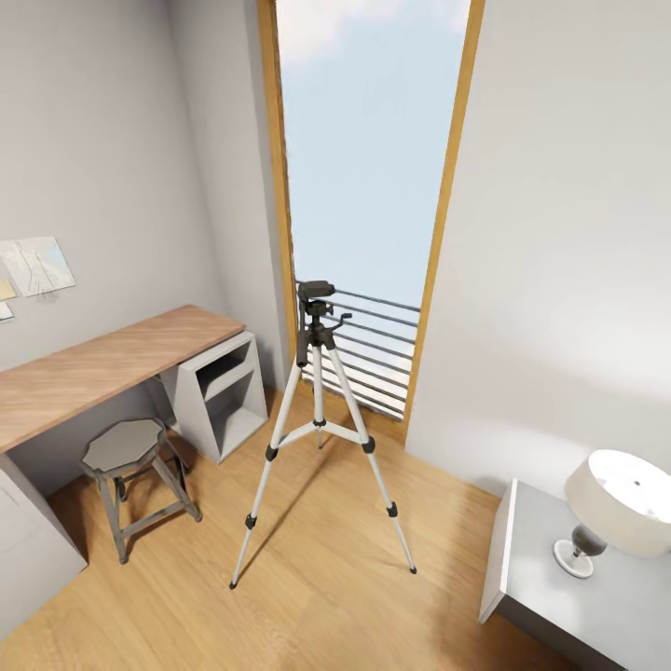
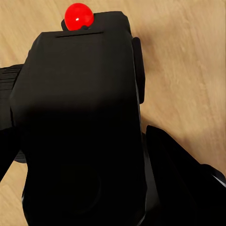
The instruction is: Attach the digital camera to the camera tripod in the bedroom.
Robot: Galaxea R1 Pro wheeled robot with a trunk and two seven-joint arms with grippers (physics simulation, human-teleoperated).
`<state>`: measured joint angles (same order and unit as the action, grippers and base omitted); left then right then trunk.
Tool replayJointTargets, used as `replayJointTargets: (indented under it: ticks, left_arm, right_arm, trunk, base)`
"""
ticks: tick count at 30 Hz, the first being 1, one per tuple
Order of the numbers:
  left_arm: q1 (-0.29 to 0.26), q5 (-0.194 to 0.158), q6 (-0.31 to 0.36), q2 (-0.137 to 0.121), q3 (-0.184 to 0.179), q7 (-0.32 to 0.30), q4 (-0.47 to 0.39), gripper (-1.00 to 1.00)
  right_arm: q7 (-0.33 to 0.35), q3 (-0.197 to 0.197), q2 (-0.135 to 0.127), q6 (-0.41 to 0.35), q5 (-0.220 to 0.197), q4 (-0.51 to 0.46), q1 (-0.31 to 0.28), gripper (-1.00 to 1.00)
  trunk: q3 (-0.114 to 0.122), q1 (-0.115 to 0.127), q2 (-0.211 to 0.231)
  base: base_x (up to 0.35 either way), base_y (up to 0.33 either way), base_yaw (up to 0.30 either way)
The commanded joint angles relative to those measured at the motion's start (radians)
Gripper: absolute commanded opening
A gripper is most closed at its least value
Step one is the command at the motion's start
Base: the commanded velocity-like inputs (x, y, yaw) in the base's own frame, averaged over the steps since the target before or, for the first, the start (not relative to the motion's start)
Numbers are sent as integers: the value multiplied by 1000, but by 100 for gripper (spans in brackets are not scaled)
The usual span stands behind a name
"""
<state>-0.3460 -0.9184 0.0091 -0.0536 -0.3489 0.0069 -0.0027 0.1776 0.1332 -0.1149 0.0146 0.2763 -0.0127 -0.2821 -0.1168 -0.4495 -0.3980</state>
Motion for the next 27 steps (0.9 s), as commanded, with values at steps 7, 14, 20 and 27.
replayJointTargets:
  ticks: [7, 14, 20, 27]
  left_arm:
    - [-1, -5, 1, -1, -9, 1, 0, -100]
    - [-1, -5, 0, 0, -9, 1, -1, -100]
    - [-1, -4, 0, 1, -9, 1, -2, -100]
    - [-1, 3, 0, 3, -9, -1, -3, -100]
  right_arm:
    - [79, 9, 20, -382, -5, -620, 4, 100]
    - [187, 7, 150, -812, -22, -1109, -67, 100]
    - [189, 5, 254, -839, -21, -1197, -235, 100]
    - [191, -60, 274, -747, -14, -1235, -268, 100]
  trunk:
    - [-2, -1, -2]
    - [-2, -1, -2]
    - [-2, -1, -2]
    - [-2, -1, -2]
  base:
    - [0, 0, 0]
    - [0, 0, 0]
    - [0, 0, 0]
    - [0, 0, 0]
